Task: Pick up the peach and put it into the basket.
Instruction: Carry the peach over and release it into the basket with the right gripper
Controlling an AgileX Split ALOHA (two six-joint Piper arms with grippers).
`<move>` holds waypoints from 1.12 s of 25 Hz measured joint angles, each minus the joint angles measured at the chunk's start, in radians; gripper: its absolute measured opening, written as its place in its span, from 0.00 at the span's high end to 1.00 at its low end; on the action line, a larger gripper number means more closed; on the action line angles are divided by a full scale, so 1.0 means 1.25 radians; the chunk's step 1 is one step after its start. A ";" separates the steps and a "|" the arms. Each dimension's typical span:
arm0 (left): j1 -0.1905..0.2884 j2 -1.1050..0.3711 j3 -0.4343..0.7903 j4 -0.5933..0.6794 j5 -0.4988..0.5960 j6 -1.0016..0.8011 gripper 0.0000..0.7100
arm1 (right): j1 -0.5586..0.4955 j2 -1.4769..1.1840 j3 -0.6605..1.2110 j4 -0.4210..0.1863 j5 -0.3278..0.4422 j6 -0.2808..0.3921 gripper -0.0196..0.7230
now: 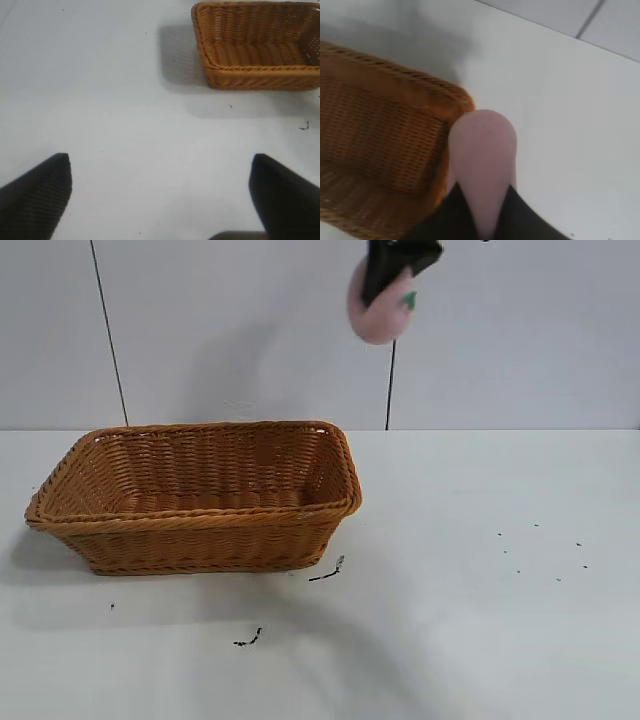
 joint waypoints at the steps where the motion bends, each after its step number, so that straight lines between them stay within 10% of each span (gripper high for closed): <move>1: 0.000 0.000 0.000 0.000 0.000 0.000 0.02 | 0.007 0.018 0.000 0.000 -0.017 -0.001 0.99; 11: 0.000 0.000 0.000 0.000 0.000 0.000 0.02 | 0.019 0.187 0.000 0.004 -0.107 -0.001 0.98; 18: 0.000 0.000 0.000 0.000 0.000 0.000 0.02 | 0.019 0.194 -0.001 0.007 -0.106 0.001 0.16; 28: 0.000 0.000 0.000 0.000 0.000 0.000 0.02 | 0.017 0.121 -0.054 0.008 -0.029 0.000 0.05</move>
